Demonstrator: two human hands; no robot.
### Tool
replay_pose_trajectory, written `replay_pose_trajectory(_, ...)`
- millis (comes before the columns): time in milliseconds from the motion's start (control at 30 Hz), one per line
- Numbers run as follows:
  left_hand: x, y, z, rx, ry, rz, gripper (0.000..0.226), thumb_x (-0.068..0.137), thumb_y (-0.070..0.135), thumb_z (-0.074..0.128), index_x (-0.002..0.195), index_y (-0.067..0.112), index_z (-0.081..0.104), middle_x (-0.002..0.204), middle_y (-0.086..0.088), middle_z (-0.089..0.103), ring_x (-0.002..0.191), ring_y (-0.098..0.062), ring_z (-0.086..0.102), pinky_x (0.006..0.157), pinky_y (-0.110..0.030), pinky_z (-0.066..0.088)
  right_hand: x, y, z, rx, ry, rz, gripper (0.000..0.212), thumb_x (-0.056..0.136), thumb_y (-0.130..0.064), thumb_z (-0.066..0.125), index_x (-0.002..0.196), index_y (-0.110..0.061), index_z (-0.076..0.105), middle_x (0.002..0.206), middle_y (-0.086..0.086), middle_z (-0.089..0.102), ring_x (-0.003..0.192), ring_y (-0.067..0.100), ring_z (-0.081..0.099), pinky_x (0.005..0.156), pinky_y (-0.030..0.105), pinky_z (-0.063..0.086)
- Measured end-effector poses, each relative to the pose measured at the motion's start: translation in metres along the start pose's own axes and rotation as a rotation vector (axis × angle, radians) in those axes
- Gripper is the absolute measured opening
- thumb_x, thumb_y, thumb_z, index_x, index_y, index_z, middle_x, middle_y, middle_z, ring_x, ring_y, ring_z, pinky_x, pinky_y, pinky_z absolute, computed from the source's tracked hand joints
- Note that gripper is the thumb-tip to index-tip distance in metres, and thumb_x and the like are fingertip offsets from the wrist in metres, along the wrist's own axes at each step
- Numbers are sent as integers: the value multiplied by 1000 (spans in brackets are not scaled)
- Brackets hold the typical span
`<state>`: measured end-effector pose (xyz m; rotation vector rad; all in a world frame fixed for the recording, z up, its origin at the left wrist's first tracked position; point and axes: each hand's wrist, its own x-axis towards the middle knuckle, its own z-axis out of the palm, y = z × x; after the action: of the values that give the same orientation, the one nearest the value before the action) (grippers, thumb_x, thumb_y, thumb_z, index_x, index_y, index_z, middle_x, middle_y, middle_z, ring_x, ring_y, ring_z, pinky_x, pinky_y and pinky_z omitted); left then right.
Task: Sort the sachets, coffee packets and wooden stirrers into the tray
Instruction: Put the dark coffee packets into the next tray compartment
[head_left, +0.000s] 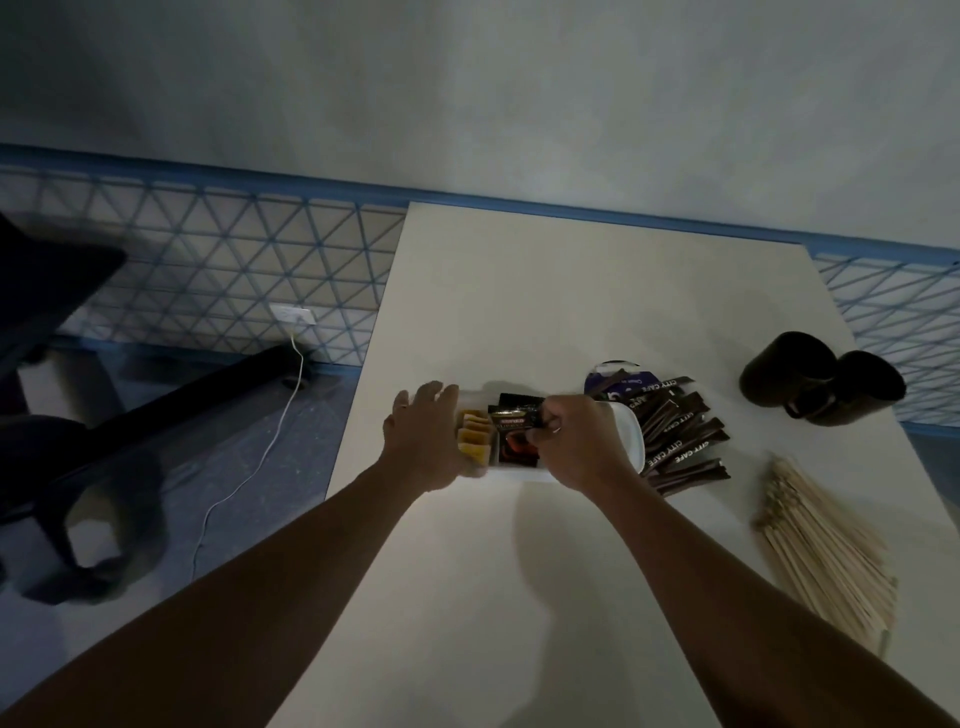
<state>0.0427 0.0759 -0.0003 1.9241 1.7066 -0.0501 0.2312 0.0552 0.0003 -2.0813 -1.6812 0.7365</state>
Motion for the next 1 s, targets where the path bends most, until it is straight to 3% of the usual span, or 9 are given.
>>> replay_pose_trajectory(167, 1, -3, 4, -20, -22, 5, 114, 67, 40, 86, 154, 18, 16, 163, -1, 9, 148, -39, 7, 116, -52, 26, 1, 0, 8, -28, -11, 13, 6, 79, -11, 72, 76, -16, 70, 73, 5, 70, 73, 25, 63, 59, 27, 45)
replay_pose_trajectory(433, 5, -6, 5, -7, 4, 44, 107, 64, 38, 88, 148, 15, 27, 155, -4, 24, 142, -40, 22, 111, -50, 34, -2, -2, 8, -19, 36, 2, 20, 78, -19, 79, 97, -21, 72, 82, -3, 68, 77, 17, 63, 60, 22, 42)
replay_pose_trajectory(633, 6, -8, 4, -10, -3, 55, 106, 62, 40, 89, 146, 15, 30, 151, -3, 29, 140, -38, 26, 110, -49, 36, -5, -7, 2, -39, 198, -183, 11, 80, -8, 75, 83, -19, 75, 77, -8, 73, 68, 10, 65, 62, 17, 44)
replay_pose_trajectory(767, 7, -7, 3, -9, -1, 71, 101, 60, 40, 90, 141, 15, 35, 145, -4, 35, 134, -37, 33, 105, -49, 41, -6, -2, 9, -51, 154, -156, 19, 78, -2, 69, 77, -20, 75, 74, -7, 72, 69, 12, 64, 65, 29, 52)
replay_pose_trajectory(1000, 6, -8, 2, -7, 4, 76, 100, 59, 41, 90, 138, 14, 36, 141, -5, 36, 131, -37, 35, 101, -49, 44, -8, 1, 18, -92, 114, -143, 17, 81, 2, 67, 84, -11, 76, 79, 5, 71, 70, 19, 64, 62, 26, 48)
